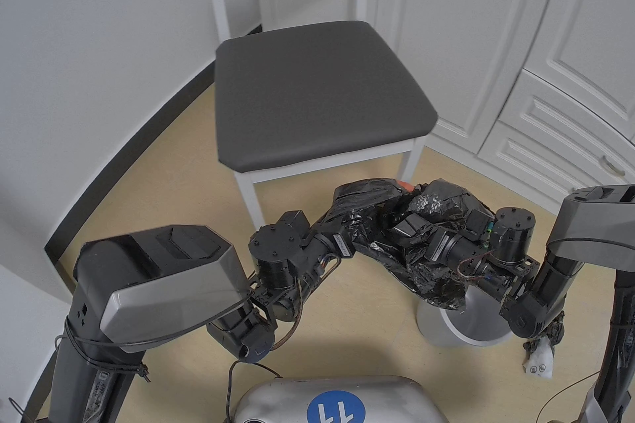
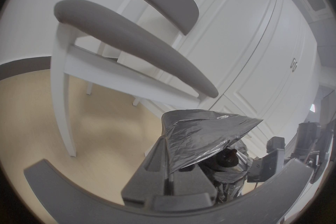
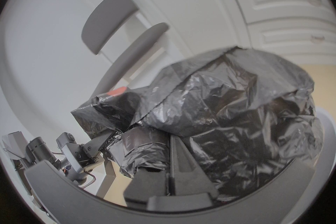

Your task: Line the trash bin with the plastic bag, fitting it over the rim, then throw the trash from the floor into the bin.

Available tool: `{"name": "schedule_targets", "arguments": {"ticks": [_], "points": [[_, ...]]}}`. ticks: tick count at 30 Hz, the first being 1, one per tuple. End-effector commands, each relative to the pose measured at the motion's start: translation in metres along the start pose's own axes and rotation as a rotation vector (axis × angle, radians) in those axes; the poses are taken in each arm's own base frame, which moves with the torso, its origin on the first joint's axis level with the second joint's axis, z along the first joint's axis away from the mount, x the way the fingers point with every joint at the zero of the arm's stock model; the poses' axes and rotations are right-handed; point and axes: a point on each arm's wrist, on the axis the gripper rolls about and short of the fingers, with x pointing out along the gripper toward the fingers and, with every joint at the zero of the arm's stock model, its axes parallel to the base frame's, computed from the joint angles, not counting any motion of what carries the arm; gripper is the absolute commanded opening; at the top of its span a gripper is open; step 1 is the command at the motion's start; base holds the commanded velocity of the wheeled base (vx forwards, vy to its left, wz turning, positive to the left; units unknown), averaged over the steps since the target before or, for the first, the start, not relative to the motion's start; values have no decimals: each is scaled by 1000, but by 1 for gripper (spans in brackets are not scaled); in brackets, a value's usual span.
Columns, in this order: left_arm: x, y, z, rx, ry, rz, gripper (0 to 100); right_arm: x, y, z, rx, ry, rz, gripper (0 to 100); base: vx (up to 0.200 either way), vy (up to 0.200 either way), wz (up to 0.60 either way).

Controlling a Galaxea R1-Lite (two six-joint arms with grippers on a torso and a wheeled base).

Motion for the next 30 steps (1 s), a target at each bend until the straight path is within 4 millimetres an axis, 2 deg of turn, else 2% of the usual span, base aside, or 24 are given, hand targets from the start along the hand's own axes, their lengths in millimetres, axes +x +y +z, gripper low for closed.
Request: {"name": "schedule_targets", "arguments": {"ticks": [1,3,4,8,10,13,16,17,19,26,30], "points": [[5,-8,-3,-7,-5,-49,0,-10,2,16,-14,-41,3,0,0,0,600],[6,-9,-3,-7,-4,-58,0,-10,1,17,-15,-43,-3,0,0,0,0],[8,-12,-3,-11,-7,-78,0,-11,-8,21,-13,-52,-26,0,0,0,0],[9,-14,-2,-13,-15,-83,0,-15,-21,26,-28,-61,-62,0,0,0,0],[8,-15,2,-14,-23,-80,0,-24,-25,31,-69,-56,-63,0,0,0,0],[4,-22,11,-12,-35,-86,0,-36,-20,36,-130,-57,-43,0,0,0,0],[-18,-42,15,59,2,-114,0,-61,-3,39,-241,-61,0,0,0,0,0],[-18,-42,15,59,2,-114,0,-61,-3,39,-241,-61,0,0,0,0,0],[-37,-54,13,115,50,-141,0,-73,7,38,-290,-55,55,0,0,0,0],[-46,-62,23,124,48,-158,0,-85,23,45,-318,-86,104,0,0,0,0],[-59,-63,29,128,66,-155,0,-92,46,53,-325,-146,161,0,0,0,0]]}}
